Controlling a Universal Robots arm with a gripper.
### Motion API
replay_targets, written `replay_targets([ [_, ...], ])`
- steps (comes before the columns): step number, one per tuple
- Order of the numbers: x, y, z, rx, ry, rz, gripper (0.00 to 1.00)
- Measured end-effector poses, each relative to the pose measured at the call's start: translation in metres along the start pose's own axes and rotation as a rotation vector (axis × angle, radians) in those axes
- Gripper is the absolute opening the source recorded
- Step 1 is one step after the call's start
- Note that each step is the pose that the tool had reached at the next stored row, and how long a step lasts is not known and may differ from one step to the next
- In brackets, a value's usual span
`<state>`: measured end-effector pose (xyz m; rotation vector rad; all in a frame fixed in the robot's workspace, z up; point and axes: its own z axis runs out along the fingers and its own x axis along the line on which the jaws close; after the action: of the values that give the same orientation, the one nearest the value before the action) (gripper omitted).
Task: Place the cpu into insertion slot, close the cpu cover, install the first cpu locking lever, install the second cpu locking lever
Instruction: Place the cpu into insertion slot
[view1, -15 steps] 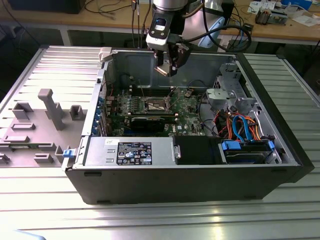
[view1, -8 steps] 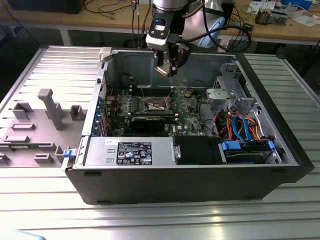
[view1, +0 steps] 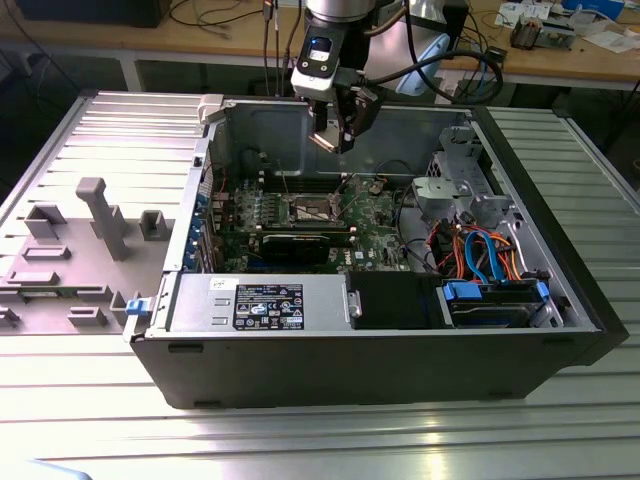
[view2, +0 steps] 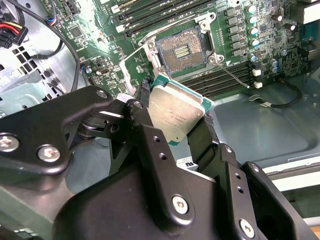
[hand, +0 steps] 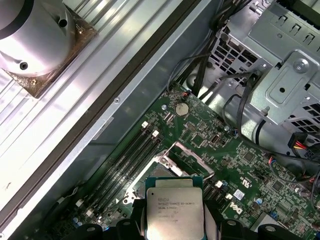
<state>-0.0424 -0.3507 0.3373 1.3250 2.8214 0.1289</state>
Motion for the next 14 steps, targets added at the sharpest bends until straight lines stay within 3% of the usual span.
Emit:
replay_targets([
  [14,0.0000,-0.0002,0.0020,-0.0002,-0.0012,0.015,0.55],
])
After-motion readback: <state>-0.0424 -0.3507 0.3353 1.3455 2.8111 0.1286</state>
